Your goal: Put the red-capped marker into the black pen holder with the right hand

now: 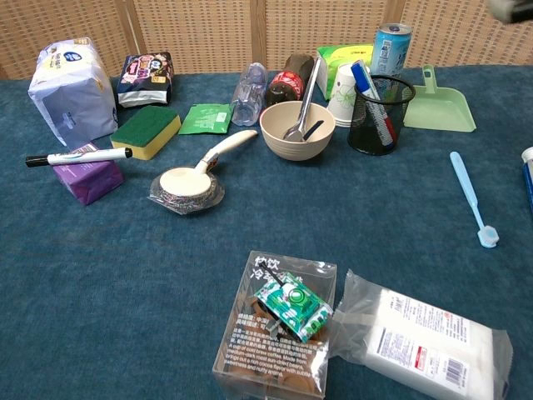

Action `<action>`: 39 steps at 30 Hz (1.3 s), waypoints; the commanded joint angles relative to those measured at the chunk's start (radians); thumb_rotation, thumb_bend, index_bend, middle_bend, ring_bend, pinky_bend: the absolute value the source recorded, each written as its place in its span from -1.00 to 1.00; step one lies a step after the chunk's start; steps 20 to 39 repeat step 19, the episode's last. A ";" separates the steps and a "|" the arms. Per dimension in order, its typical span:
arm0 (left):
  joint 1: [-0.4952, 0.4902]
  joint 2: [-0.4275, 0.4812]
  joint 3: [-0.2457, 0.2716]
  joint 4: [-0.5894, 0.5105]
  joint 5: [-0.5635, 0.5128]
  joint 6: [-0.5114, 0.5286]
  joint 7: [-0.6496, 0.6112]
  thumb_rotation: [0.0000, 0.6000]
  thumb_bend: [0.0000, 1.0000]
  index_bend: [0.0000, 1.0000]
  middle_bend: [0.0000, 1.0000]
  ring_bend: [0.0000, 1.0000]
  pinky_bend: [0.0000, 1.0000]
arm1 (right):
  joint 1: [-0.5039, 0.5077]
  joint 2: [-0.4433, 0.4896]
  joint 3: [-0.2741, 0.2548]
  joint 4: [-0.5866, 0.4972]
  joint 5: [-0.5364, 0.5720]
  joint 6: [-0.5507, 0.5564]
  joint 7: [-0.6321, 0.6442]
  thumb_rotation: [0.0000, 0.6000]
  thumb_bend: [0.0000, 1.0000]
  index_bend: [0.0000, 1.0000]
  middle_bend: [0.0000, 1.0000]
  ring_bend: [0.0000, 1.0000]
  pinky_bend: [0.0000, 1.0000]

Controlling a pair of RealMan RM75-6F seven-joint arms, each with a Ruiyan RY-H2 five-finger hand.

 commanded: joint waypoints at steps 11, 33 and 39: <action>0.011 0.000 0.013 -0.003 0.033 0.013 0.007 1.00 -0.60 -1.00 -1.00 -1.00 -1.00 | -0.270 0.246 -0.205 -0.185 -0.154 0.269 -0.320 1.00 -0.52 -0.73 -0.96 -1.00 -0.74; 0.009 -0.012 0.014 -0.013 0.033 0.012 0.045 1.00 -0.60 -1.00 -1.00 -1.00 -1.00 | -0.360 0.274 -0.266 -0.241 -0.162 0.336 -0.432 1.00 -0.64 -0.72 -0.99 -1.00 -0.75; 0.009 -0.012 0.014 -0.013 0.033 0.012 0.045 1.00 -0.60 -1.00 -1.00 -1.00 -1.00 | -0.360 0.274 -0.266 -0.241 -0.162 0.336 -0.432 1.00 -0.64 -0.72 -0.99 -1.00 -0.75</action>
